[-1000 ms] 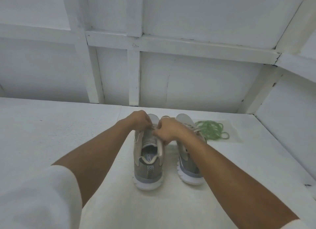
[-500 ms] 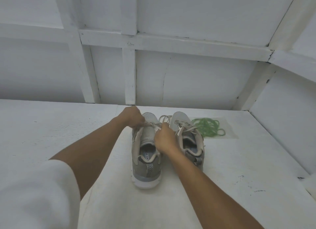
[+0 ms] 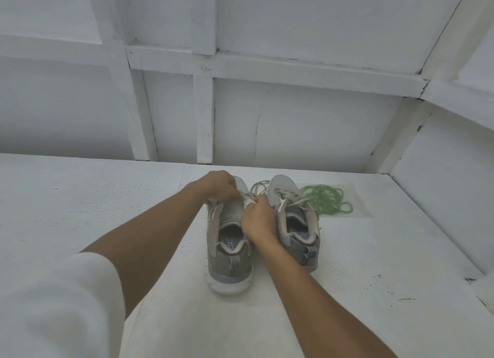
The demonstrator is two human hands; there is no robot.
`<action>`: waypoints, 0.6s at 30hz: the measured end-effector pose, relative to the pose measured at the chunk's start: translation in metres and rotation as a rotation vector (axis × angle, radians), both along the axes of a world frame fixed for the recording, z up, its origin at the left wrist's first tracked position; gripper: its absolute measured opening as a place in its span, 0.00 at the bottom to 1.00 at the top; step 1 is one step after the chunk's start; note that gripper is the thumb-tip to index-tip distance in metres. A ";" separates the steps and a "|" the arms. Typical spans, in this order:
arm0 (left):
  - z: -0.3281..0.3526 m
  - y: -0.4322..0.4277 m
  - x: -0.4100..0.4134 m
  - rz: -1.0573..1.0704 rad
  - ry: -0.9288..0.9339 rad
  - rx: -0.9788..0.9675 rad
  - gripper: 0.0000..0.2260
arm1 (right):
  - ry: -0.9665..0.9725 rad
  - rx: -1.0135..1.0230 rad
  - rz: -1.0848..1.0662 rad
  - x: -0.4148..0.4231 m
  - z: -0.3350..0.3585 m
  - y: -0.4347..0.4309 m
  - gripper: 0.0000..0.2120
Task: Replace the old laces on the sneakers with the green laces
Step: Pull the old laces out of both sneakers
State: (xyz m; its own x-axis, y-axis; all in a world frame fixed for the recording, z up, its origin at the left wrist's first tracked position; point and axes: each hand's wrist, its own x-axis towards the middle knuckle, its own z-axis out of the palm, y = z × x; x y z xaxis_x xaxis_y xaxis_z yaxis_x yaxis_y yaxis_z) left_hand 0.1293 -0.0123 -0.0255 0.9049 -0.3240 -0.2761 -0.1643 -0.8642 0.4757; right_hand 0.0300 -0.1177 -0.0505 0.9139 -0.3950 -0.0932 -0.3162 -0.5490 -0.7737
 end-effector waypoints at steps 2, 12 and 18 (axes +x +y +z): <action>0.001 0.002 0.000 0.007 -0.021 0.001 0.11 | -0.006 0.000 0.000 -0.001 0.000 0.000 0.15; 0.004 0.009 -0.003 -0.043 0.043 -0.019 0.12 | -0.038 0.014 -0.017 -0.003 0.000 0.002 0.15; 0.002 0.010 0.002 0.105 -0.006 -0.038 0.09 | -0.048 0.033 -0.023 -0.004 0.000 0.001 0.16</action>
State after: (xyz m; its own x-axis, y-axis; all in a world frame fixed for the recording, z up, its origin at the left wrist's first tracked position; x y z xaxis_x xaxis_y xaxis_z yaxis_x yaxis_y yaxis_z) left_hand 0.1309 -0.0026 -0.0234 0.9359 -0.2377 -0.2599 -0.0770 -0.8582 0.5076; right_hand 0.0264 -0.1165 -0.0509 0.9085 -0.4131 -0.0623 -0.2901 -0.5164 -0.8057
